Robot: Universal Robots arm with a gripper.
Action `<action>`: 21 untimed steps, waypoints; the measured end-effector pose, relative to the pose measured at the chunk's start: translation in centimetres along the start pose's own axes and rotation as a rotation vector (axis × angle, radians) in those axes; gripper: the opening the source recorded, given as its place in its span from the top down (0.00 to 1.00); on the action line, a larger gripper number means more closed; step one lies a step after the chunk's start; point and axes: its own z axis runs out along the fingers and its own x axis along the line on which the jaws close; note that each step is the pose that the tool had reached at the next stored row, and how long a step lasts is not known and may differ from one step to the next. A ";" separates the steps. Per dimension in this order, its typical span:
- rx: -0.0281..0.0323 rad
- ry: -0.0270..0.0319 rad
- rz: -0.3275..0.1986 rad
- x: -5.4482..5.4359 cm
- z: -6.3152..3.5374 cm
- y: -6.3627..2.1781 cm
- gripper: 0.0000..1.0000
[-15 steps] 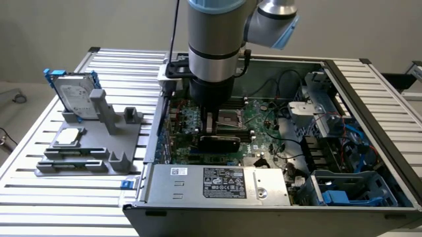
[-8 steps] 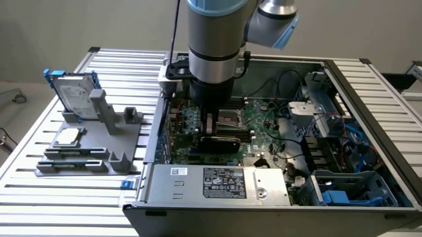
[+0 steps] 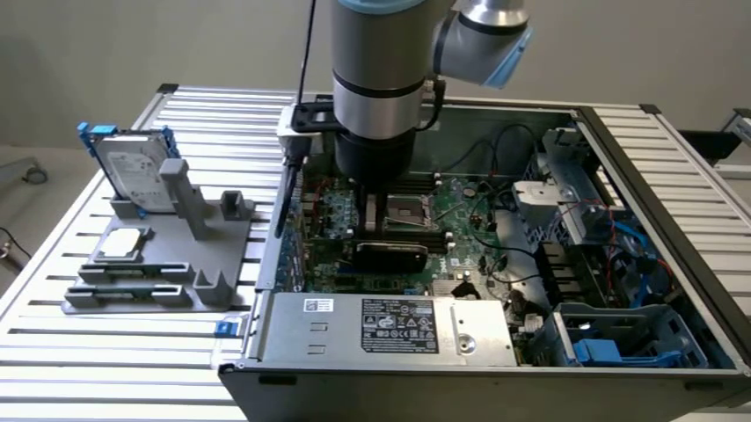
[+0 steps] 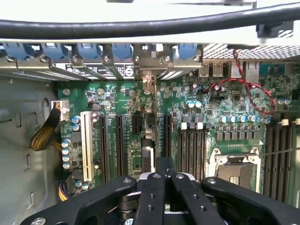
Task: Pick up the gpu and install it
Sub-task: 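Press down on the gpu until it lock into place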
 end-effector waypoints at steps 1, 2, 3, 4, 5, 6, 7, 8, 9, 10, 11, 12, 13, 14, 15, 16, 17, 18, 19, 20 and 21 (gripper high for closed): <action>-0.0002 -0.0011 0.000 0.0 -0.15 0.15 0.89; -0.0004 -0.0024 0.000 0.0 -0.26 0.34 0.89; -0.0015 -0.0037 0.000 0.0 -0.33 0.54 0.89; -0.0049 -0.0051 0.000 0.0 -0.40 0.75 0.89; -0.0102 -0.0075 0.001 0.0 -0.45 0.95 0.89; -0.0165 -0.0097 0.001 0.0 -0.51 1.16 0.89; -0.0233 -0.0119 0.002 0.0 -0.54 1.33 0.89; -0.0310 -0.0133 0.003 0.0 -0.57 1.51 0.89; -0.0391 -0.0145 0.003 0.0 -0.60 1.69 0.89; -0.0471 -0.0153 0.004 0.0 -0.62 1.88 0.89; -0.0551 -0.0155 0.005 0.0 -0.63 2.06 0.89; -0.0633 -0.0152 0.005 0.0 -0.65 2.23 0.89; -0.0727 -0.0149 0.006 0.0 -0.67 2.39 0.89; -0.0818 -0.0146 0.007 0.0 -0.68 2.51 0.89; -0.0908 -0.0145 0.008 0.0 -0.70 2.59 0.89; -0.0995 -0.0142 0.009 0.0 -0.72 2.68 0.89; -0.1073 -0.0141 0.009 0.0 -0.75 2.75 0.89; -0.1123 -0.0139 0.010 0.0 -0.79 2.79 0.89; -0.1147 -0.0129 0.010 0.0 -0.88 2.81 0.89; -0.1157 -0.0108 0.010 0.0 -0.98 2.81 0.89; -0.1162 -0.0078 0.011 0.0 -1.08 2.81 0.89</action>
